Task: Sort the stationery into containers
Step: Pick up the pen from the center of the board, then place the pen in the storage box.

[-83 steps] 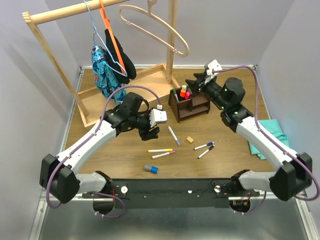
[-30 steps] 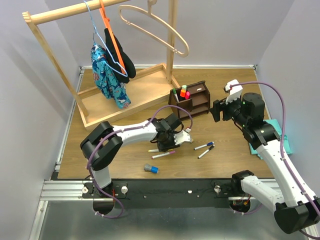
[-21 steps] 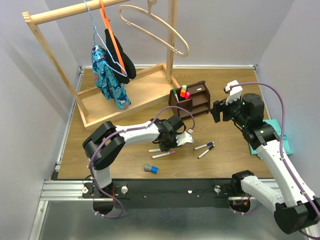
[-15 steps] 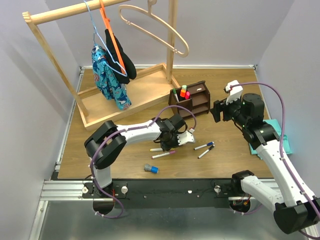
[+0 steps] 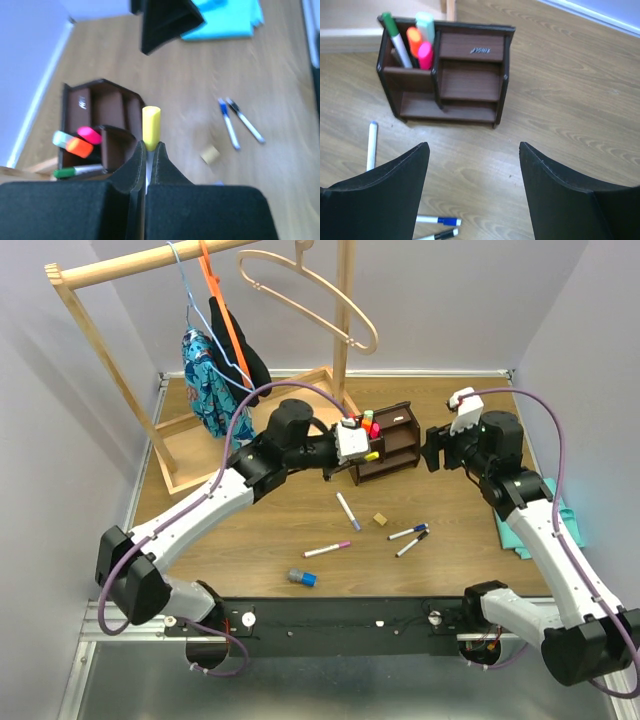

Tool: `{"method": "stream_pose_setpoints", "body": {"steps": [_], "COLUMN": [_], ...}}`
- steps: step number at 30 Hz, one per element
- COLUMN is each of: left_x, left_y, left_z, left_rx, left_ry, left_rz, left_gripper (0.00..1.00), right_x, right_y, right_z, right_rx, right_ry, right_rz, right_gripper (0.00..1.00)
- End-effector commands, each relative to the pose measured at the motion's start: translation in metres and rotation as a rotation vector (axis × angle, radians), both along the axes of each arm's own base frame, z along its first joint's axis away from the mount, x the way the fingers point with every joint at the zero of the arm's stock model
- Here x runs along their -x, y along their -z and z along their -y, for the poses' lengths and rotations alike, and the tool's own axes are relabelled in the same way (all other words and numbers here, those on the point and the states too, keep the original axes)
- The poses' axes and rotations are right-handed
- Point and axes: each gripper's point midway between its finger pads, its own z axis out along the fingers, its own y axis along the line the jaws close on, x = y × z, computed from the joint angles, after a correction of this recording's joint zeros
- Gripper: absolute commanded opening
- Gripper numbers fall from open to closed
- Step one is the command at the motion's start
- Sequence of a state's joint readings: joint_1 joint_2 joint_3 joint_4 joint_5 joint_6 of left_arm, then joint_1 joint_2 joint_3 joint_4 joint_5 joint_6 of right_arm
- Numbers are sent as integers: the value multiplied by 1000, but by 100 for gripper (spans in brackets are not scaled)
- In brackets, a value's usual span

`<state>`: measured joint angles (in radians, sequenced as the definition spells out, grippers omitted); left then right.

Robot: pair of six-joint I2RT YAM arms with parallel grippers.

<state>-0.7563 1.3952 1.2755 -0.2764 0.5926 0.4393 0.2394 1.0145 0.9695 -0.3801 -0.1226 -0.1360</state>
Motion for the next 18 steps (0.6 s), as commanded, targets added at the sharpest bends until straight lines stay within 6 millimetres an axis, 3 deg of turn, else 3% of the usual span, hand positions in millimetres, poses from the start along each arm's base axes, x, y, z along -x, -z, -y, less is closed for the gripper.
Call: {"method": "stream_pose_setpoints", "body": {"steps": [1, 2, 4, 5, 7, 8, 14, 18], "left_x": [-48, -64, -80, -88, -98, -104, -136, -144], "left_y": [-23, -16, -36, -29, -39, -35, -29, -23], "left_z": [19, 19, 24, 27, 27, 28, 16, 19], "left_rx": [335, 355, 437, 434, 468, 468, 495, 502], "left_ry": [-90, -120, -154, -162, -172, -181, -257, -257], "left_rz": [81, 71, 97, 86, 109, 101, 89, 67], "left_gripper": [0, 0, 0, 0, 0, 0, 0, 0], "right_x": [-25, -33, -40, -44, -47, -48, -43, -41], "right_y": [-25, -23, -25, -24, -22, -20, -20, -16], "right_z": [12, 24, 36, 52, 60, 76, 97, 105], "right_rx": [-70, -91, -143, -183, -209, -208, -184, -181], "right_ry": [80, 120, 165, 226, 253, 295, 335, 354], "right_rz": [56, 50, 35, 21, 4, -2, -24, -38], "right_gripper": [79, 79, 79, 79, 79, 79, 79, 79]}}
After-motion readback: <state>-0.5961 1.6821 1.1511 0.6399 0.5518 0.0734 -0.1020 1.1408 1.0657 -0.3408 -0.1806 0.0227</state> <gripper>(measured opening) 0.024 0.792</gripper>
